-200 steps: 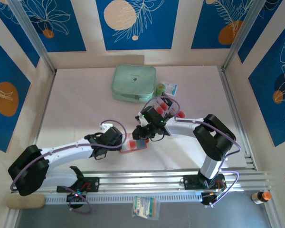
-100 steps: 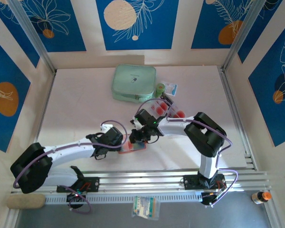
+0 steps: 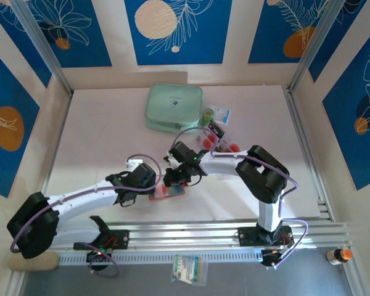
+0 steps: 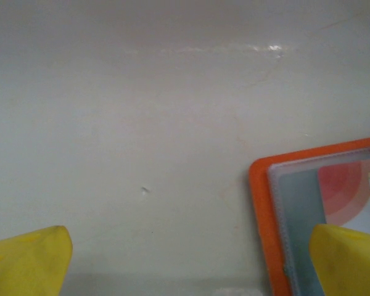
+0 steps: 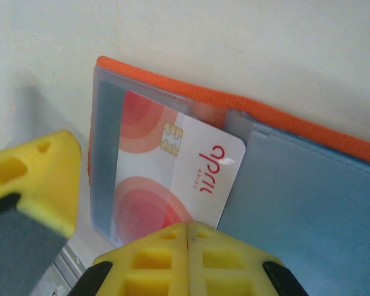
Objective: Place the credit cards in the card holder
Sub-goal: Insert the credit card into the card slot.
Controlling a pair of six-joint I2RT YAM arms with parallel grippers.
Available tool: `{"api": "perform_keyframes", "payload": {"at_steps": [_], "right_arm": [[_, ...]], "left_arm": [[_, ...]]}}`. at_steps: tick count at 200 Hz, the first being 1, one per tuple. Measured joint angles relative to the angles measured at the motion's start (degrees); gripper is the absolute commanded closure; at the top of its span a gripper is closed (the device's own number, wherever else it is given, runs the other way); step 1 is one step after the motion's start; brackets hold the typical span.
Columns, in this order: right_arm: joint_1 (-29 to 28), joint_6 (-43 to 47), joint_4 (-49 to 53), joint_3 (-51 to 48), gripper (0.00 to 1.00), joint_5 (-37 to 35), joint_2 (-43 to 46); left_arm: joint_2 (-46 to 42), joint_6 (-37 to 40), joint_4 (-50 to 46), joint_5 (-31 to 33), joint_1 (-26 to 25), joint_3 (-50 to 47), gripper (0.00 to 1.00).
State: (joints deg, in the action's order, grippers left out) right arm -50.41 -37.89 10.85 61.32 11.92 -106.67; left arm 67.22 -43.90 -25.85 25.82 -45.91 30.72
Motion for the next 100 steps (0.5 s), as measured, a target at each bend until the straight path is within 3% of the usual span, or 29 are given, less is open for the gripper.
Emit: {"api": "perform_keyframes", "payload": {"at_steps": [100], "right_arm": [[3.41,3.72,6.03,-0.48,0.91,-7.08,6.38]], "left_arm": [[-3.04,-0.63,-1.70,-0.28,2.69,-0.66,0.02]]}}
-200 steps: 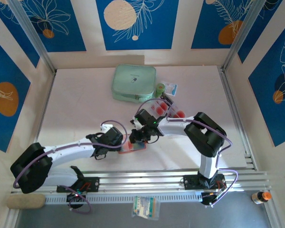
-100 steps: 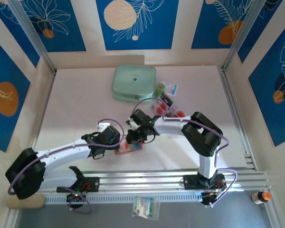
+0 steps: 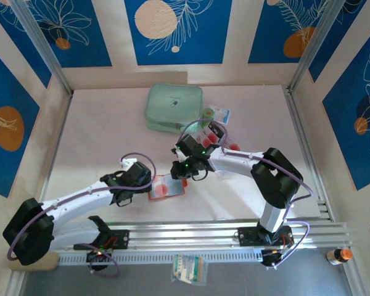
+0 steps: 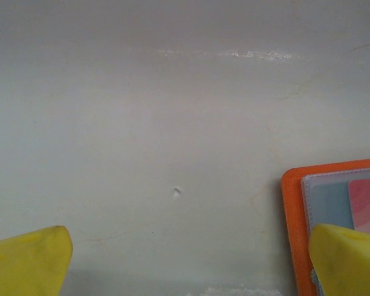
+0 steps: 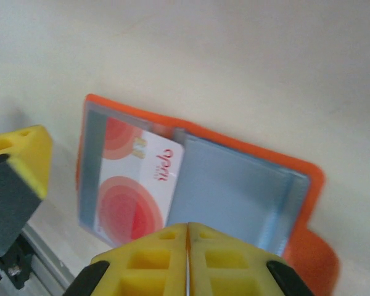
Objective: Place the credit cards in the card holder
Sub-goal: Insert the credit card into the card slot.
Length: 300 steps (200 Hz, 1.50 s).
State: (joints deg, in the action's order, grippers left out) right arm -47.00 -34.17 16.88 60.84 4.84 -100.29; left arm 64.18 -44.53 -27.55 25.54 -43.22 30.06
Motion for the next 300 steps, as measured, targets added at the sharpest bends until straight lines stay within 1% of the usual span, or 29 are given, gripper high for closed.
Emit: {"api": "perform_keyframes", "payload": {"at_steps": [73,106,131,167,196,221,252,300], "right_arm": [[2.23,0.79,0.79,-3.69,0.93,-1.88,0.76],[0.52,0.81,0.81,-3.23,0.93,-1.68,1.33],[-1.42,1.01,1.18,-0.96,0.94,-1.57,0.98],[-3.26,0.98,0.48,2.69,0.95,-0.63,-1.90],[-4.35,0.96,0.33,3.48,0.95,-0.24,-4.17],[-4.94,0.94,0.31,3.58,0.95,0.09,-6.01],[-5.18,0.72,0.20,3.69,0.96,0.52,-7.48],[-5.90,0.46,-0.68,4.09,0.97,1.09,-8.07]], "left_arm": [[0.04,0.28,0.04,-0.72,0.00,0.00,0.02],[0.61,0.22,0.07,-1.27,0.00,0.00,0.03],[2.62,0.02,0.07,-1.86,0.04,-0.02,0.05],[4.70,-0.02,0.04,-2.49,0.09,-0.02,0.09],[4.90,-0.15,0.11,-2.64,0.09,-0.02,0.11],[5.01,-0.15,0.55,-2.89,0.11,-0.22,0.15],[5.60,-0.20,1.42,-3.06,0.11,-0.83,0.18],[6.67,-0.20,1.79,-3.48,0.11,-1.01,0.20]]}}
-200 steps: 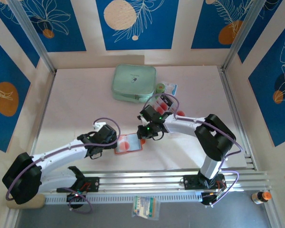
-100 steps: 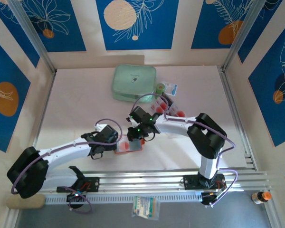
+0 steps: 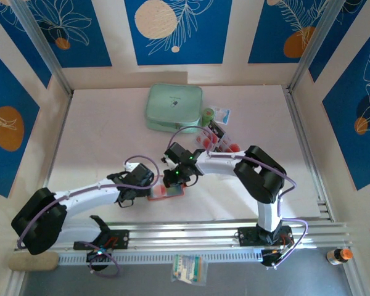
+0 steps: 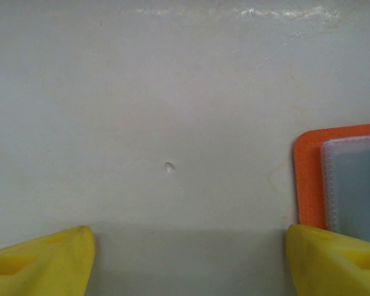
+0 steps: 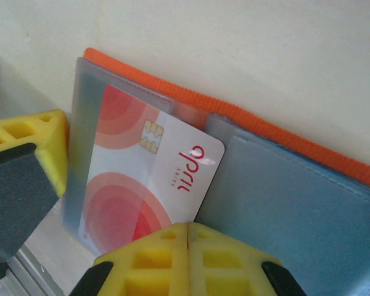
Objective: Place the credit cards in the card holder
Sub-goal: Insert the credit card into the card slot.
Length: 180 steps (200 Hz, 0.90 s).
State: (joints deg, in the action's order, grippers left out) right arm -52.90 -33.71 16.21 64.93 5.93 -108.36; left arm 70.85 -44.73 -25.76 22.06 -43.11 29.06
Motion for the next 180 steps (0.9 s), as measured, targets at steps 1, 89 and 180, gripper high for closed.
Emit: {"api": "perform_keyframes", "payload": {"at_steps": [1,89,180], "right_arm": [[-0.02,0.00,-0.02,0.00,0.97,0.02,0.00],[-2.01,-0.35,0.22,3.54,0.98,0.09,-2.67],[-1.99,-0.35,1.70,4.35,0.99,-0.17,-2.32]], "left_arm": [[0.02,0.02,0.00,0.00,0.00,0.00,0.20],[-0.44,0.02,0.13,0.02,0.02,-0.15,0.15],[-5.44,-0.35,-2.97,1.18,0.48,1.62,0.12]]}}
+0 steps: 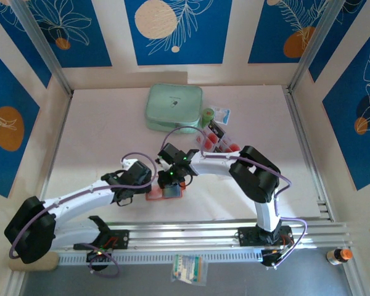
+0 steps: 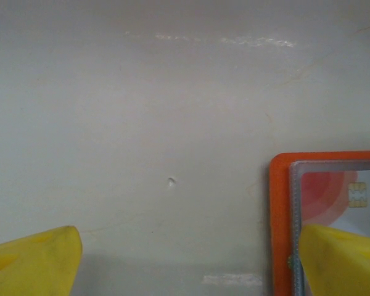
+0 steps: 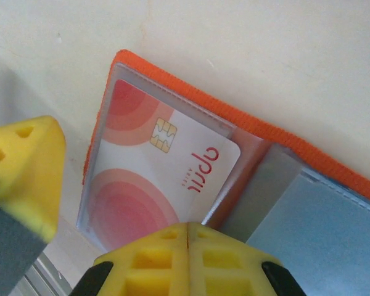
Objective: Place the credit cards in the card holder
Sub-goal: Insert the credit card into the card slot.
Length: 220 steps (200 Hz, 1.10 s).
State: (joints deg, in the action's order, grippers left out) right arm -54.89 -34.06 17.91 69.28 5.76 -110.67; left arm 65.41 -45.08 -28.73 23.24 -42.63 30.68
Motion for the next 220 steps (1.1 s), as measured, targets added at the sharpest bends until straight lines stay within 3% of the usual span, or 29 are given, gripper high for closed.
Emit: {"api": "perform_keyframes", "payload": {"at_steps": [83,220], "right_arm": [[0.04,-0.02,0.17,0.00,0.99,-0.44,1.90],[-0.28,-0.90,-0.92,0.02,0.99,0.70,-1.20]], "left_arm": [[1.16,-1.18,-0.09,-0.15,0.76,-0.81,0.24],[5.22,-1.18,3.48,-1.84,0.87,-1.95,0.27]]}}
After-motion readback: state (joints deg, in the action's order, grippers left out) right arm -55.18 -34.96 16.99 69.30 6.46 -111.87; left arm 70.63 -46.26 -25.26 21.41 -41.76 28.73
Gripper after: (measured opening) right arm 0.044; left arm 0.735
